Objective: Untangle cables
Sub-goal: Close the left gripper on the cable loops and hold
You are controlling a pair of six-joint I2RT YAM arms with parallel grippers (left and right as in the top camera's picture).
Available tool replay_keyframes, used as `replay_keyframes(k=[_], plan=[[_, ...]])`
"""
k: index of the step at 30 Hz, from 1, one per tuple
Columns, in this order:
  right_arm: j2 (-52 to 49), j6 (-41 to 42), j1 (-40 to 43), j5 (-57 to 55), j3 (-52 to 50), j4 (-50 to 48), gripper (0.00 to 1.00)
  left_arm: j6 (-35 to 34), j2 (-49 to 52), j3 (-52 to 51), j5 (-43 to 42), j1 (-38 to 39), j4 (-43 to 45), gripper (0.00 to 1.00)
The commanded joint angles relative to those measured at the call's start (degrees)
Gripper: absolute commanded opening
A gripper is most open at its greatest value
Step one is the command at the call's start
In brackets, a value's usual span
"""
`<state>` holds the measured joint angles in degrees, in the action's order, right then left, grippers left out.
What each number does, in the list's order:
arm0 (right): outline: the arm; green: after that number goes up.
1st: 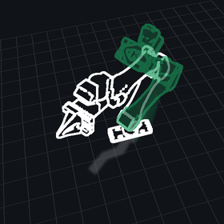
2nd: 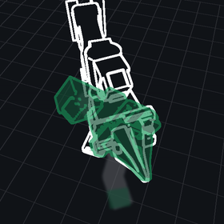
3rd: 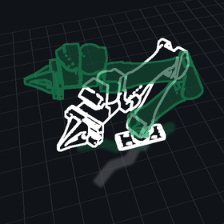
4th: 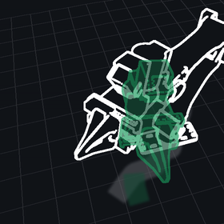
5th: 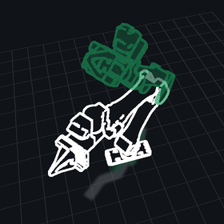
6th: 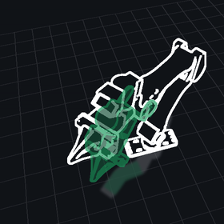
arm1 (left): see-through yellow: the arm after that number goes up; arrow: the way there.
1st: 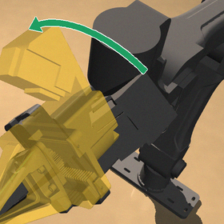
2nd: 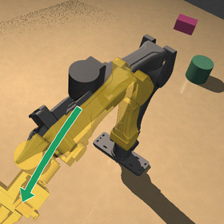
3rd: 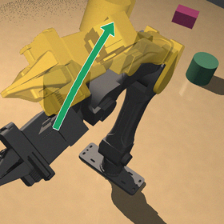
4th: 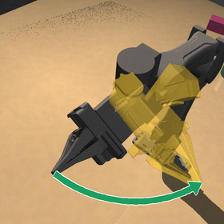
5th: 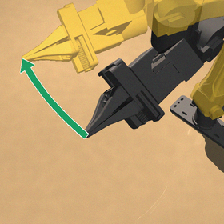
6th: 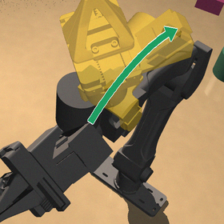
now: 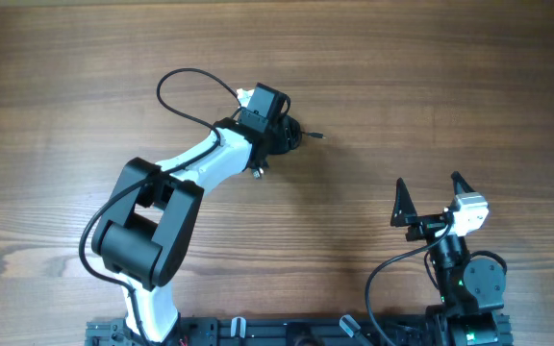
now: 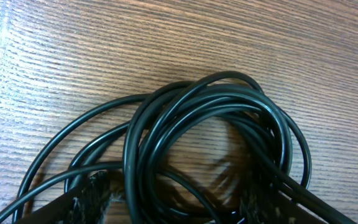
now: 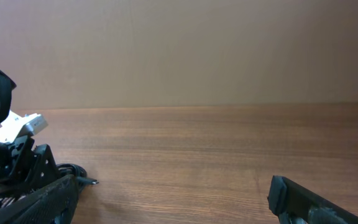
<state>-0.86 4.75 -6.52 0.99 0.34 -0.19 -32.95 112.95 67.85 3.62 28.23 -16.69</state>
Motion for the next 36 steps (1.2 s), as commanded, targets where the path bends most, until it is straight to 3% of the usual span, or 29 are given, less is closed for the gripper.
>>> replay_keyframes(k=[1, 22, 33, 36], plan=[[0.6, 0.8, 0.4, -1.0, 0.0, -0.2, 1.00, -0.3, 0.7, 0.4, 0.9, 0.0, -0.8, 0.70], [0.6, 0.8, 0.4, -1.0, 0.0, -0.2, 1.00, -0.5, 0.7, 0.4, 1.0, 0.0, -0.7, 0.71], [0.6, 0.8, 0.4, -1.0, 0.0, -0.2, 1.00, -0.5, 0.7, 0.4, 1.0, 0.0, -0.7, 0.80], [0.6, 0.8, 0.4, -1.0, 0.0, -0.2, 1.00, -0.2, 0.7, 0.4, 1.0, 0.0, 0.8, 0.75]])
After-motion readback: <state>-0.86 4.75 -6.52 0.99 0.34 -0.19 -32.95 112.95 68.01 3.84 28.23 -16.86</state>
